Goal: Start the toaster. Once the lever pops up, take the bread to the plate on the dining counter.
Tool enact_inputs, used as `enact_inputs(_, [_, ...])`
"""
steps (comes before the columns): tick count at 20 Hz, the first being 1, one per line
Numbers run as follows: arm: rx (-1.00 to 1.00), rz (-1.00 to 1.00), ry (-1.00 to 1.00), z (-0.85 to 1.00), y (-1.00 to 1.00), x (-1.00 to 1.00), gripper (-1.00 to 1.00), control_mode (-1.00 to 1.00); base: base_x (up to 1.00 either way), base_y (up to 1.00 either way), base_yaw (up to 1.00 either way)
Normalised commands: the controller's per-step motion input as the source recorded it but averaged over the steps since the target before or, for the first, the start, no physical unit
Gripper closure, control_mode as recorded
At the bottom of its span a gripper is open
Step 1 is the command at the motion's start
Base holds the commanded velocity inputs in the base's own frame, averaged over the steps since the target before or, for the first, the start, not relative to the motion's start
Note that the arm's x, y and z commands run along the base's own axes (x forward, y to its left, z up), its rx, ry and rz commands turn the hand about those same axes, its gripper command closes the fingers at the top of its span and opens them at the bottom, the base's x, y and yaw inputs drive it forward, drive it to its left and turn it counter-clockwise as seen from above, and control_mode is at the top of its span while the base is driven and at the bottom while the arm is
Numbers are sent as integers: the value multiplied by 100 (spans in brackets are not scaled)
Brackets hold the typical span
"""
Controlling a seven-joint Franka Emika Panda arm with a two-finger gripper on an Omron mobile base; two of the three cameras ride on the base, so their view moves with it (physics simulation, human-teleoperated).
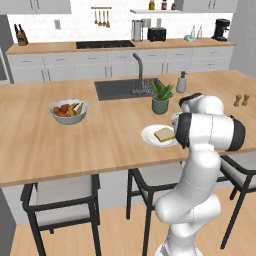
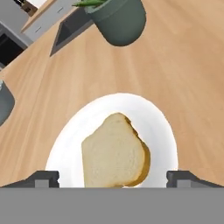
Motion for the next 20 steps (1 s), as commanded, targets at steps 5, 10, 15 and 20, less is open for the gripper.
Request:
enact_inputs(5, [-11,-14,12,69,5,-25,-100,-100,0,0,0])
enact_inputs(10, [-21,-7,16,78,57,-46,-100,-100,0,0,0])
enact_inputs(15, [-22,-1,15,87,75,-29,-100,-100,0,0,0])
enact_inputs(20, [-17,0,16,72,34,-26,-100,-100,0,0,0])
